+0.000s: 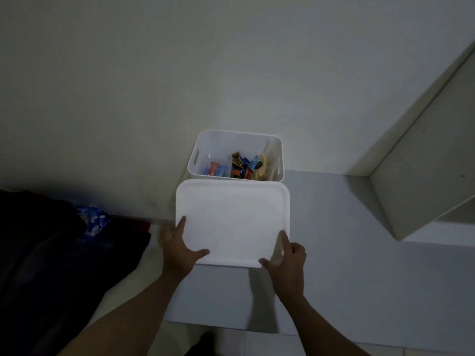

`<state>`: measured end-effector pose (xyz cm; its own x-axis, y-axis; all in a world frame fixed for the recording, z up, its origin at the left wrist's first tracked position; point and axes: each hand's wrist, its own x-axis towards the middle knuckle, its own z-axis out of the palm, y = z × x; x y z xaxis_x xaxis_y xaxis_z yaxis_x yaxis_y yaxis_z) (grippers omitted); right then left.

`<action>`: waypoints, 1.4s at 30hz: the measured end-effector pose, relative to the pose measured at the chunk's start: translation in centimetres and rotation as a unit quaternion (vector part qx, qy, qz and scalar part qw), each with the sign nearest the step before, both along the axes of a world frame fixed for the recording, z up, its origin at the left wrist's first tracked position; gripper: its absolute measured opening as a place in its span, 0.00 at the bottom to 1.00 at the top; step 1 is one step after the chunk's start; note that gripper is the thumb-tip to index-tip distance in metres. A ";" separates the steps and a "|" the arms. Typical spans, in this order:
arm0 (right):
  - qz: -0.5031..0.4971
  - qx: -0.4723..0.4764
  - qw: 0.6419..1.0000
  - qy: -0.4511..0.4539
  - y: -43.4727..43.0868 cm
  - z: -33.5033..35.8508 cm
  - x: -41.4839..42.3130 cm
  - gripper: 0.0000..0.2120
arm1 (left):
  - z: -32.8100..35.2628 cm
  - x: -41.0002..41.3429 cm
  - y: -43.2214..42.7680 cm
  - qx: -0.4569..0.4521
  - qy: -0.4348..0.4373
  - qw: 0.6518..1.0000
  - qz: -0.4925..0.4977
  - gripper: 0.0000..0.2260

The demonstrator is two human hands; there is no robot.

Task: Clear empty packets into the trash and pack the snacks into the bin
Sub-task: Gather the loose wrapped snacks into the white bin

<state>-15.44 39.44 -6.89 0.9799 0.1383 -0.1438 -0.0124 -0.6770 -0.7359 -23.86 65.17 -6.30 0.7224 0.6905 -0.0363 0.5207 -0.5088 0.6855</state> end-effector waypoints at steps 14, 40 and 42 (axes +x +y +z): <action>-0.042 0.002 0.997 -0.061 7.6 7.2 14.6 0.39 | 9.0 14.7 8.0 0.041 -0.047 0.997 -0.050 0.46; -0.060 -0.009 0.998 -0.034 9.6 7.1 20.2 0.32 | 6.7 20.1 13.1 -0.095 0.022 0.990 -0.106 0.44; -0.056 -0.039 0.997 -0.045 9.6 7.3 20.6 0.27 | 6.8 20.4 13.6 -0.082 0.038 0.989 -0.115 0.43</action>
<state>5.14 49.04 0.41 0.9980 0.0182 -0.0601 -0.0278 -0.7305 -0.6824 -3.46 78.73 0.51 0.8505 0.4886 -0.1948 0.4574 -0.5042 0.7325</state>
